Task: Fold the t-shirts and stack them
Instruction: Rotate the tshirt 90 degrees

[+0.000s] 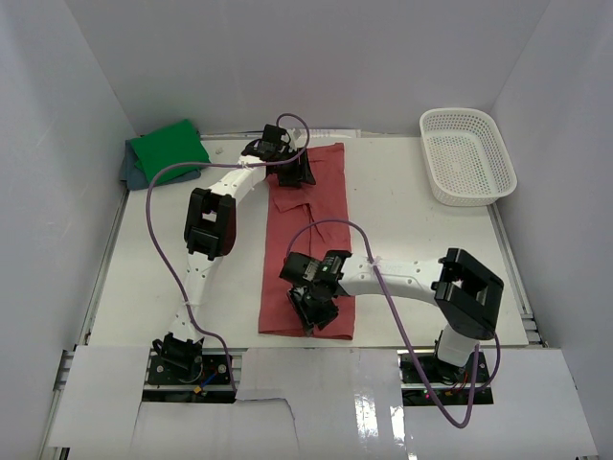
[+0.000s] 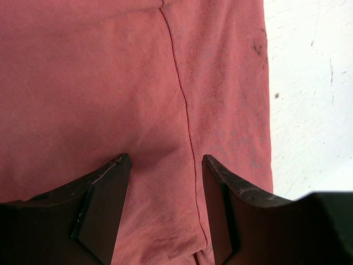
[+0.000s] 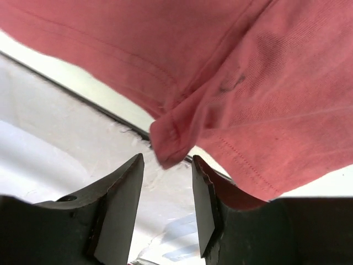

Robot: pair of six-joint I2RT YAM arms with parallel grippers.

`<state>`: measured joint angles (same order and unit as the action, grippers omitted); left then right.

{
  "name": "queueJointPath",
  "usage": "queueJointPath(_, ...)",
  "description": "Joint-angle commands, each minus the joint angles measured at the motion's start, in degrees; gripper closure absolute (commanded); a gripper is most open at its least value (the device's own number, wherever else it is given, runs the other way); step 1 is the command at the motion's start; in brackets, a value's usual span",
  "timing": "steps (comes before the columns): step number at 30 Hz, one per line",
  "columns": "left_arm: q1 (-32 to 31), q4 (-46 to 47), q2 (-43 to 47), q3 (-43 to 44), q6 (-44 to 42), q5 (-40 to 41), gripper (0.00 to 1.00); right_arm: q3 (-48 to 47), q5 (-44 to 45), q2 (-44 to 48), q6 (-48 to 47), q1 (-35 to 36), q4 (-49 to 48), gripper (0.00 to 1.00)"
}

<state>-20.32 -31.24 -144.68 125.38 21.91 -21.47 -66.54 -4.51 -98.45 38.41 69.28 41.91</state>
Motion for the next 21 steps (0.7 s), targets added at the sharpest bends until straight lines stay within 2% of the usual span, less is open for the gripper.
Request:
queueJointPath(1,0.6,-1.8,-1.0,0.7,-0.8,2.2,0.34,-2.3,-1.2,5.5,0.3,-0.5,-2.0,0.53)
queueJointPath(6,0.8,-3.6,2.1,1.6,0.0,2.5,0.34,0.2,-0.2,14.2,1.0,-6.1,-1.8,0.53)
queueJointPath(11,1.9,-5.1,10.2,1.0,1.2,4.1,0.32,10.2,0.8,23.3,1.6,-15.0,-3.5,0.54)
queueJointPath(14,3.6,-7.3,17.0,0.3,2.2,5.6,0.31,18.0,-1.4,28.6,1.6,-20.4,-6.1,0.55)
queueJointPath(17,5.2,-9.1,25.7,-3.6,2.7,8.2,0.29,24.6,-5.2,31.1,0.7,-24.4,-9.6,0.55)
queueJointPath(20,5.8,-10.1,35.5,-11.2,2.3,12.9,0.24,29.0,-8.0,31.4,-0.2,-26.3,-12.7,0.55)
queueJointPath(21,6.0,-10.4,38.1,-17.2,2.5,14.1,0.21,30.1,-8.7,31.2,-0.4,-26.6,-14.5,0.55)
